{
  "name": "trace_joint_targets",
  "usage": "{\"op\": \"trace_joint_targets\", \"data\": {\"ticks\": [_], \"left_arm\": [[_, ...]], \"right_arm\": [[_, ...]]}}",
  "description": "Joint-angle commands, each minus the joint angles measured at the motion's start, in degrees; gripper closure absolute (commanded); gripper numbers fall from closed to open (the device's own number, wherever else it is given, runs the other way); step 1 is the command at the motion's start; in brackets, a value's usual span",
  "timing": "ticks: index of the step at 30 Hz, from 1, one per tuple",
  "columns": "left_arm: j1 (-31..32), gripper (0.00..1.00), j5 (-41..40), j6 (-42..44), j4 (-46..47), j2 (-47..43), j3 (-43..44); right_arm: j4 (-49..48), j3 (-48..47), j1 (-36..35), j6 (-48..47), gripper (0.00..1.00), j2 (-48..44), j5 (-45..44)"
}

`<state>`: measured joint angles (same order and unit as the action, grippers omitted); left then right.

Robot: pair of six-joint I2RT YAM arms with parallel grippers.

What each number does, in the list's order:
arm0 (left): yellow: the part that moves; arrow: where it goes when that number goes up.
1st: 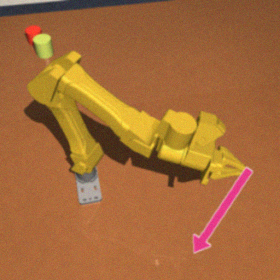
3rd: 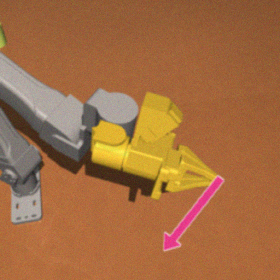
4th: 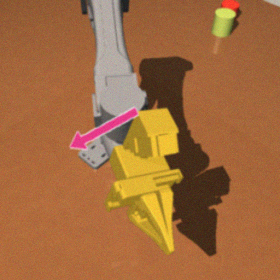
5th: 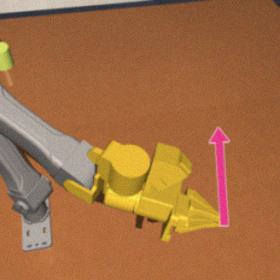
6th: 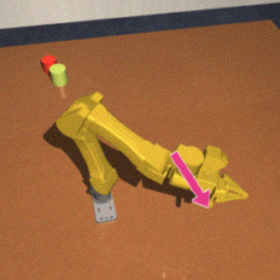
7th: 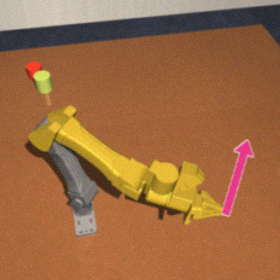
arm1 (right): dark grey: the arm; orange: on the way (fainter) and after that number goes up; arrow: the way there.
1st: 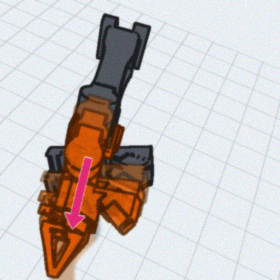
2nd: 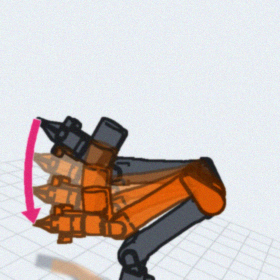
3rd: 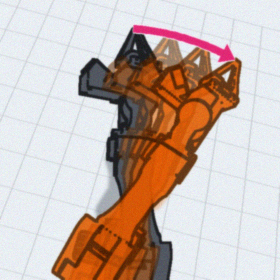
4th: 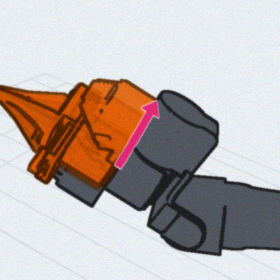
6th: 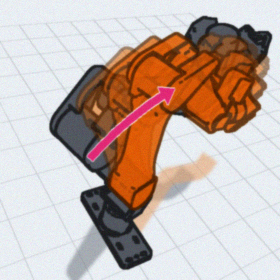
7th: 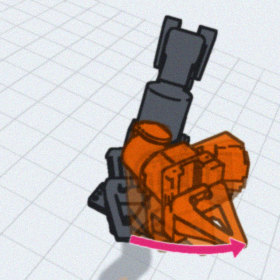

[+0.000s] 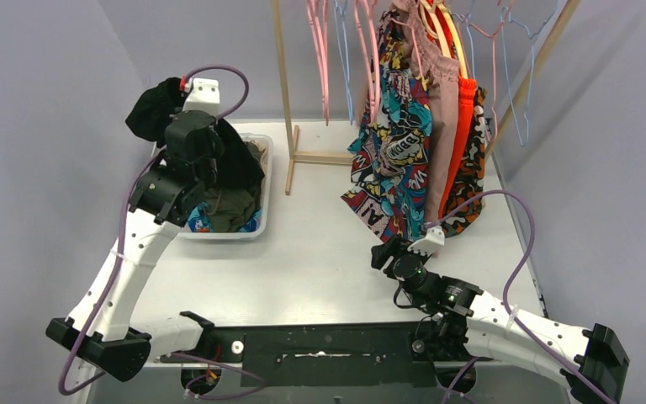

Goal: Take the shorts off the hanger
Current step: Place the shorts in the basket.

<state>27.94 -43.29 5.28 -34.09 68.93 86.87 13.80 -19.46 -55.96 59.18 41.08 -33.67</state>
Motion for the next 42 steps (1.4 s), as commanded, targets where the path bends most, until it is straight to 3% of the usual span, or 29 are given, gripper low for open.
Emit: {"op": "trace_joint_targets", "data": {"ticks": [1, 5, 13, 19, 26, 28, 37, 42], "left_arm": [[-5.9, 1.00, 8.1, -1.9, 2.1, 1.3, -0.9], [-13.2, 1.00, 21.2, -7.3, 0.5, 4.7, -8.0], [-18.4, 1.00, 39.9, -22.0, 6.9, 12.7, -29.0], [-18.6, 1.00, 45.9, -25.8, 4.8, 23.5, -31.7], [-18.9, 1.00, 44.5, -25.1, 0.8, 19.8, -27.6], [-19.0, 0.96, 43.0, -24.4, -1.0, 17.2, -25.3], [-19.9, 0.52, 39.4, -22.3, -8.1, 9.5, -15.9], [-19.9, 0.47, 40.1, -22.0, -10.4, 9.0, -12.4]], "right_arm": [[-2.2, -1.4, -0.4, -0.6, 0.34, -0.9, -1.9], [-2.6, -1.9, -0.3, -1.3, 0.34, -0.8, -1.7], [-1.1, -2.2, -0.4, -1.5, 0.33, -1.4, -0.7], [-1.2, -2.3, -0.3, -1.9, 0.32, -2.2, -0.8], [1.3, -3.4, -0.3, -1.6, 0.32, -2.8, -1.3], [1.3, -3.2, -0.3, -1.4, 0.32, -3.2, -1.3], [0.8, -3.6, -0.4, -2.4, 0.32, -3.4, -1.9], [0.8, -3.9, -0.4, -3.0, 0.32, -3.8, -2.0]]}}
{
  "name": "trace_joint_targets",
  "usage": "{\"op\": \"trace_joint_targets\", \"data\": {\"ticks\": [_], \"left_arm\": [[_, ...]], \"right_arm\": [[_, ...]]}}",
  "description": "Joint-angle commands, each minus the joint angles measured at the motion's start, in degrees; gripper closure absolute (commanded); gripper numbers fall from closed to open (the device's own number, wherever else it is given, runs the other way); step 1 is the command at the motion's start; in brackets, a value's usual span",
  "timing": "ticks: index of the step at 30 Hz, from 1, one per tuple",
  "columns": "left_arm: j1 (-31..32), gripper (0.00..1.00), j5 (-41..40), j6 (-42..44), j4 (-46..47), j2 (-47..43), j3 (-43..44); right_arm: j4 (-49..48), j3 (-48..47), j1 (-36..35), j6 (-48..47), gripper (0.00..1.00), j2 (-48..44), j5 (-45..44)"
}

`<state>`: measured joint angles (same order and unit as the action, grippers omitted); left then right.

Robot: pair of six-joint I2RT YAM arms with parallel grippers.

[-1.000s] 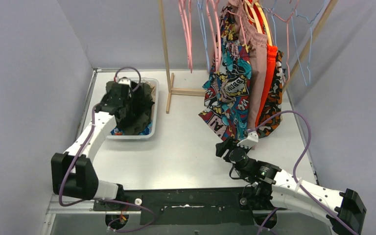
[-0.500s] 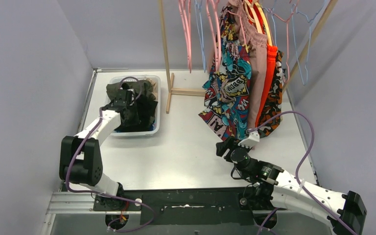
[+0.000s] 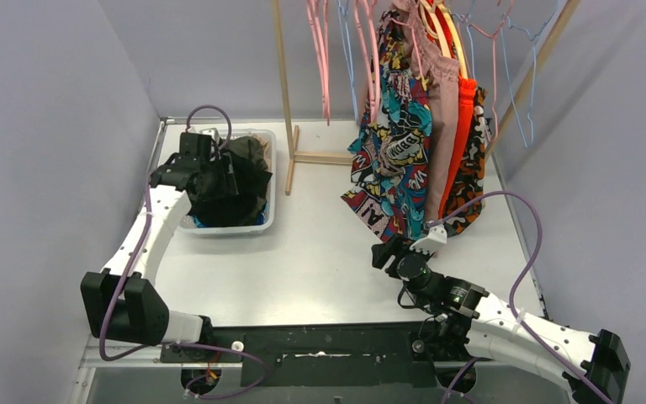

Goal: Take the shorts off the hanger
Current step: Place the shorts in the basket.

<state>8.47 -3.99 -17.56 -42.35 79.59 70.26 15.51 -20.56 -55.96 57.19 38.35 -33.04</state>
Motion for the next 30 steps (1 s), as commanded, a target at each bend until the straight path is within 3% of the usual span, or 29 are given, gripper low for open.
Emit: {"op": "trace_joint_targets", "data": {"ticks": [1, 6, 12, 16, 20, 25, 30], "left_arm": [[-0.5, 0.46, 0.7, 0.9, -1.9, -2.2, 4.4], [-0.7, 0.40, 0.9, 0.6, 0.0, -3.5, 9.4], [-3.6, 0.40, -1.9, 0.9, 2.0, 2.3, 16.2], [-11.0, 0.50, 4.4, -1.8, 8.8, 6.1, 9.3], [-10.4, 0.60, 11.2, -1.4, 8.5, 13.6, 1.6], [-8.8, 0.62, 9.9, -4.0, 14.1, 9.3, -9.3], [-9.6, 0.61, 6.2, -2.7, 10.3, 6.2, -8.0]], "right_arm": [[-0.9, -2.8, -0.4, -1.1, 0.32, -1.1, -2.7], [-0.6, -3.3, -0.4, -1.0, 0.31, -1.4, -2.7], [-0.3, -4.0, -0.4, -1.4, 0.31, -1.4, -2.4], [0.1, -4.5, -0.3, -1.5, 0.31, -1.5, -2.1], [-2.9, -4.6, -0.4, -3.4, 0.31, -1.7, 0.0], [-3.4, -8.3, -0.5, -8.0, 0.31, -1.7, 4.0], [-6.5, -12.2, -0.7, -13.5, 0.30, -2.2, 7.7]]}}
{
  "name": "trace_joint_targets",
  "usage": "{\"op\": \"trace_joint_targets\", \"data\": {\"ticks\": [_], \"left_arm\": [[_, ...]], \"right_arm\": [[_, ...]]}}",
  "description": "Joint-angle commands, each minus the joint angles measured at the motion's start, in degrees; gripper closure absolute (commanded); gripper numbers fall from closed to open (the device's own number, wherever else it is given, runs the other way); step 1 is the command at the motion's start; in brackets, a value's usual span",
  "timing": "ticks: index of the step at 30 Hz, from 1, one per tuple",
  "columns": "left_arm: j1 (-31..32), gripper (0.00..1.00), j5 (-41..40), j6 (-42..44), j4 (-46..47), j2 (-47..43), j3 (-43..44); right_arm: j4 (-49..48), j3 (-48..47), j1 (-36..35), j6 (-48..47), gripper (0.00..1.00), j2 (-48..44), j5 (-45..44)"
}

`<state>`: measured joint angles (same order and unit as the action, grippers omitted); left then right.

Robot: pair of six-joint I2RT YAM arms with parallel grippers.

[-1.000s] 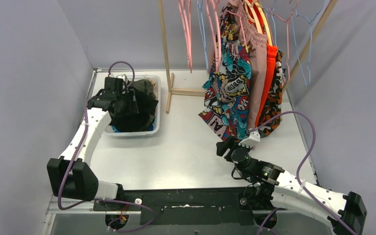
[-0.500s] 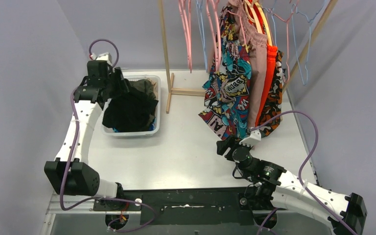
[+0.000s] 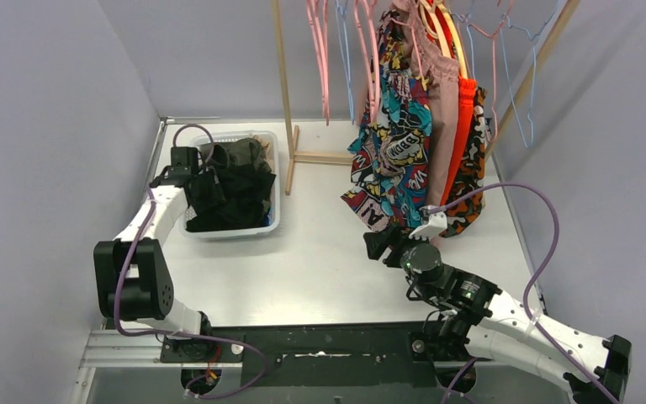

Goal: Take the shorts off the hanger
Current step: Place the shorts in the basket, then pick up the hanger from the clothes rod.

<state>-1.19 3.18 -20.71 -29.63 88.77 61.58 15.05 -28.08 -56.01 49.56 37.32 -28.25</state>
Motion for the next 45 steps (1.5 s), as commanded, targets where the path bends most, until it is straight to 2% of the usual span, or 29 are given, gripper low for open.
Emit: {"op": "trace_joint_targets", "data": {"ticks": [1, 7, 9, 10, 13, 18, 20, 23, 29, 31, 33, 36, 45], "left_arm": [[0.0, 0.61, -1.5, 0.6, -2.9, -4.0, 1.3], [0.0, 0.52, -3.7, 0.7, -4.4, -10.3, 4.3], [-0.1, 0.41, -3.4, 1.1, -4.7, -12.5, 5.0], [0.0, 0.36, -1.4, 1.5, -4.0, -13.9, 4.7], [0.4, 0.33, 4.0, 0.5, -3.0, -17.4, 3.6], [1.3, 0.27, 4.1, -0.6, -3.7, -22.4, 2.6], [1.6, 0.27, 7.2, -0.6, -3.3, -23.6, 2.1], [5.5, 0.27, 11.4, -0.6, -1.5, -25.4, 1.0], [16.1, 0.24, 9.9, -2.4, 3.2, -28.1, 0.0], [18.3, 0.21, 10.5, -2.9, 4.7, -28.5, -0.8], [19.1, 0.20, 12.3, -3.6, 6.2, -28.7, -2.0], [19.3, 0.19, 19.8, -7.2, 11.7, -28.8, -5.3], [19.3, 0.18, 19.8, -2.5, 11.3, -31.0, -6.3]], "right_arm": [[-7.1, -5.3, -0.7, -7.2, 0.30, -1.1, 4.1], [-9.5, -9.5, -0.9, -14.9, 0.29, 0.2, 10.6], [-8.6, -11.1, -0.9, -16.8, 0.29, 0.2, 10.2], [-7.6, -12.0, -0.9, -17.7, 0.29, 0.3, 8.9], [-5.9, -14.4, -0.9, -20.5, 0.28, 0.2, 4.8], [-5.4, -19.3, -0.8, -28.4, 0.28, 0.4, -0.3], [-3.7, -22.7, -0.9, -30.4, 0.28, 1.2, -4.7], [-1.9, -28.5, -0.8, -37.2, 0.24, 3.7, -10.6], [1.1, -43.2, 1.1, -48.7, 0.17, 13.0, -16.7], [4.6, -48.2, 5.6, -47.6, 0.15, 16.4, -13.9], [10.7, -56.4, 13.9, -41.9, 0.15, 21.5, -5.0], [15.2, -62.5, 24.0, -35.8, 0.20, 26.6, 7.8], [17.2, -67.6, 32.9, -33.0, 0.34, 31.4, 17.2]]}}
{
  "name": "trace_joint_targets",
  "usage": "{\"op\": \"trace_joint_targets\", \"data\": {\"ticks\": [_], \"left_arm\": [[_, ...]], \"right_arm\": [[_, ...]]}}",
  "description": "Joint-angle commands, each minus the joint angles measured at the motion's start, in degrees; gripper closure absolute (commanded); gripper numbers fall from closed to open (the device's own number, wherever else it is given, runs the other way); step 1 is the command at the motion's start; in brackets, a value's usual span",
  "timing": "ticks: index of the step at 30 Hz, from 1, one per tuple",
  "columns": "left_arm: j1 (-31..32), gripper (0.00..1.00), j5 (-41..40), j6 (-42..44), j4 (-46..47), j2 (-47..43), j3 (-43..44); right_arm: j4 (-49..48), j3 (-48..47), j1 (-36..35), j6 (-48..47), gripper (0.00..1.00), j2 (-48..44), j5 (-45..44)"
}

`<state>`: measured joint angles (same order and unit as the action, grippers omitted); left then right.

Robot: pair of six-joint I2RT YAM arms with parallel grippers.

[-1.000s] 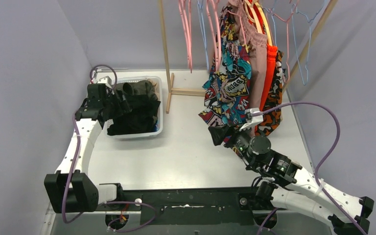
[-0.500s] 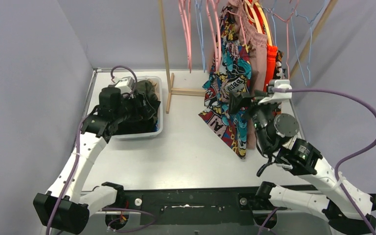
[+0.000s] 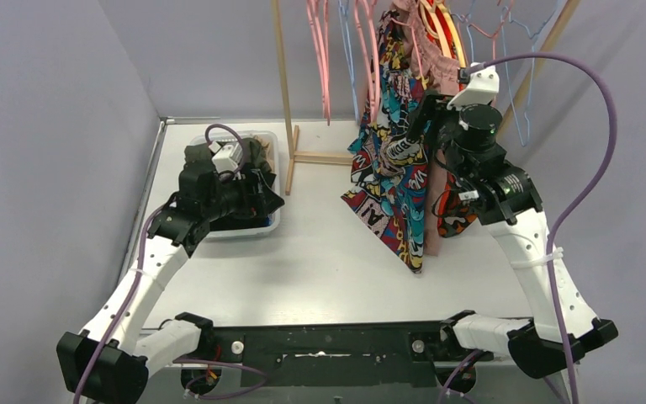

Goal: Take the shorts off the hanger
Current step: Pick up the hanger from the clothes rod.

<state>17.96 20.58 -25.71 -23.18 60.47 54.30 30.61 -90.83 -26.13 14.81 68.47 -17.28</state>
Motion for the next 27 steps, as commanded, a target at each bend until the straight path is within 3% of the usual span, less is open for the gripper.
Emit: {"op": "trace_joint_targets", "data": {"ticks": [1, 7, 12, 19, 24, 27], "left_arm": [[0.2, 0.18, 2.8, 2.8, 5.1, -2.7, 0.6], [0.2, 0.18, 1.8, 6.0, 7.3, -4.3, -3.8], [0.2, 0.17, -0.8, 9.3, 7.8, -5.0, -6.1], [0.4, 0.17, -4.4, 10.1, 7.5, -7.1, -9.9], [0.7, 0.17, -5.1, 11.2, 7.6, -9.4, -12.2], [0.6, 0.17, -10.3, 14.6, 2.6, -8.4, -9.1]], "right_arm": [[1.8, -5.2, 3.8, 1.8, 0.38, 0.5, 7.0], [1.3, -7.1, 7.9, 6.4, 0.43, 3.2, 10.7], [1.3, -10.6, 9.2, 6.8, 0.56, 7.8, 16.3], [0.3, -17.5, 10.8, 6.0, 0.55, 14.7, 13.7], [-1.0, -21.0, 11.1, 3.7, 0.58, 19.5, 20.5], [0.9, -22.8, 11.1, 3.1, 0.60, 21.8, 20.2]]}}
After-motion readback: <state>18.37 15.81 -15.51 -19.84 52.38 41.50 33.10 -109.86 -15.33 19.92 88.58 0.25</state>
